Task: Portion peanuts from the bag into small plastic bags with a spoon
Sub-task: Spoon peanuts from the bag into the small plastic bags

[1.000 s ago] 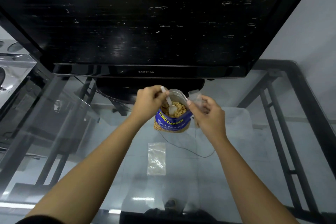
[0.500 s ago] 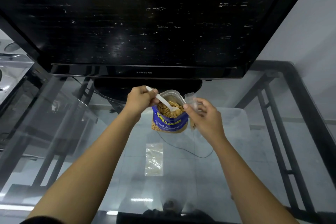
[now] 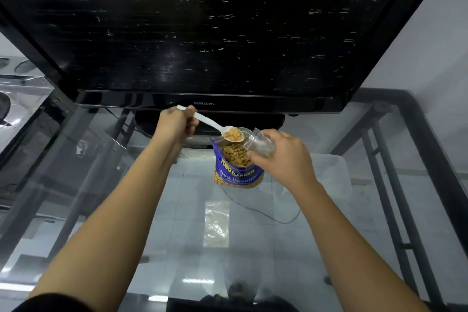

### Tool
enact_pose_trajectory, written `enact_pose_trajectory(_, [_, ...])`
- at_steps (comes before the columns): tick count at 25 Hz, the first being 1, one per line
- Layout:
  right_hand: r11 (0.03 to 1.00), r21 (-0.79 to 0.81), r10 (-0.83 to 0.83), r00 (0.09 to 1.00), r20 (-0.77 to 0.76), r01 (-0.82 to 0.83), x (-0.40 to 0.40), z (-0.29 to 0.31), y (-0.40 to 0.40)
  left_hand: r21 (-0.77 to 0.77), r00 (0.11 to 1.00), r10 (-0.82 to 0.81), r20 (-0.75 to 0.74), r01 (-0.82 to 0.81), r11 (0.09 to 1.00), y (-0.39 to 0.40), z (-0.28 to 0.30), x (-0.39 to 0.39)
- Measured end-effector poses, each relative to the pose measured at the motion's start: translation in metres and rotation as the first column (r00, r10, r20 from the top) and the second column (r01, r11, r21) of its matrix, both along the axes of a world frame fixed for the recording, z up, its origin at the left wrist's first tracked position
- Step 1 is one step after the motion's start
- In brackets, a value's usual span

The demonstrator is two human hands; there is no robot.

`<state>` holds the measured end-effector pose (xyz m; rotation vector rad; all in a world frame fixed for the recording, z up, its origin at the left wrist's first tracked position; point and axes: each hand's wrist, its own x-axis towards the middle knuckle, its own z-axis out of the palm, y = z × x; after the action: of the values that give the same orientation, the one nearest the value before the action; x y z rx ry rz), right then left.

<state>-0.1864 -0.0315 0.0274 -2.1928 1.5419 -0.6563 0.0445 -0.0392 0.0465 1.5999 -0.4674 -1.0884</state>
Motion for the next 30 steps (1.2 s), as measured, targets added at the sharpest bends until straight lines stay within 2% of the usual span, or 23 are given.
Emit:
enact_pose_trajectory(3, [1.0,0.025,-0.007,0.997,0.076,0.005,0.009,-0.001,0.003,-0.039,0.995,-0.066,0.075,0.069,0.997,-0.004,0.021,-0.008])
enact_pose_trajectory(5, [0.995,0.095,-0.049,0.981,0.189,0.031,0.016,-0.002,0.007,-0.082,0.956,-0.182,0.229,0.205,0.975,-0.001,0.036,-0.021])
enact_pose_trajectory(6, [0.989,0.141,-0.083,0.961,0.262,0.047,0.019,-0.003,0.01,-0.106,0.895,-0.249,0.369,0.307,0.946,0.002,0.044,-0.028])
enact_pose_trajectory(7, [0.98,0.192,-0.118,0.929,0.349,0.053,0.021,-0.003,0.012,-0.119,0.796,-0.294,0.529,0.413,0.903,0.006,0.054,-0.035])
enact_pose_trajectory(9, [0.956,0.293,-0.165,0.823,0.544,-0.002,0.022,-0.004,0.016,-0.127,0.571,-0.272,0.774,0.562,0.818,0.014,0.075,-0.047])
enact_pose_trajectory(10, [0.944,0.326,-0.173,0.759,0.628,-0.055,0.022,-0.005,0.017,-0.131,0.494,-0.237,0.836,0.601,0.789,0.018,0.085,-0.051])
enact_pose_trajectory(12, [0.932,0.331,-0.156,0.664,0.731,-0.145,0.02,-0.006,0.018,-0.144,0.433,-0.193,0.88,0.633,0.761,0.022,0.097,-0.055])
enact_pose_trajectory(13, [0.934,0.318,-0.141,0.645,0.751,-0.166,0.019,-0.006,0.018,-0.152,0.434,-0.186,0.882,0.634,0.758,0.022,0.1,-0.055])
enact_pose_trajectory(15, [0.939,0.297,-0.118,0.651,0.75,-0.171,0.016,-0.006,0.017,-0.195,0.49,-0.165,0.856,0.602,0.775,0.021,0.102,-0.048])
enact_pose_trajectory(17, [0.944,0.289,-0.111,0.675,0.729,-0.157,0.01,-0.006,0.018,-0.292,0.603,-0.092,0.792,0.507,0.811,0.017,0.101,-0.036])
enact_pose_trajectory(19, [0.949,0.281,-0.113,0.683,0.722,-0.14,0.001,-0.006,0.021,-0.392,0.746,-0.012,0.665,0.364,0.845,0.01,0.09,-0.023])
enact_pose_trajectory(20, [0.956,0.265,-0.11,0.683,0.722,-0.125,-0.004,-0.007,0.023,-0.389,0.795,-0.012,0.606,0.31,0.867,0.008,0.079,-0.022])
enact_pose_trajectory(22, [0.971,0.216,-0.086,0.691,0.717,-0.102,-0.012,-0.006,0.03,-0.225,0.804,-0.127,0.58,0.308,0.924,0.006,0.042,-0.029])
enact_pose_trajectory(25, [0.974,0.205,-0.077,0.71,0.7,-0.096,-0.021,-0.009,0.04,0.051,0.742,-0.335,0.581,0.378,0.924,0.012,-0.012,-0.04])
enact_pose_trajectory(27, [0.963,0.257,-0.123,0.713,0.691,-0.082,-0.031,-0.019,0.053,0.083,0.767,-0.302,0.566,0.312,0.947,0.021,-0.031,-0.039])
enact_pose_trajectory(30, [0.925,0.376,-0.226,0.726,0.65,-0.049,-0.05,-0.052,0.086,-0.008,0.818,-0.11,0.565,0.138,0.99,0.055,-0.063,-0.038])
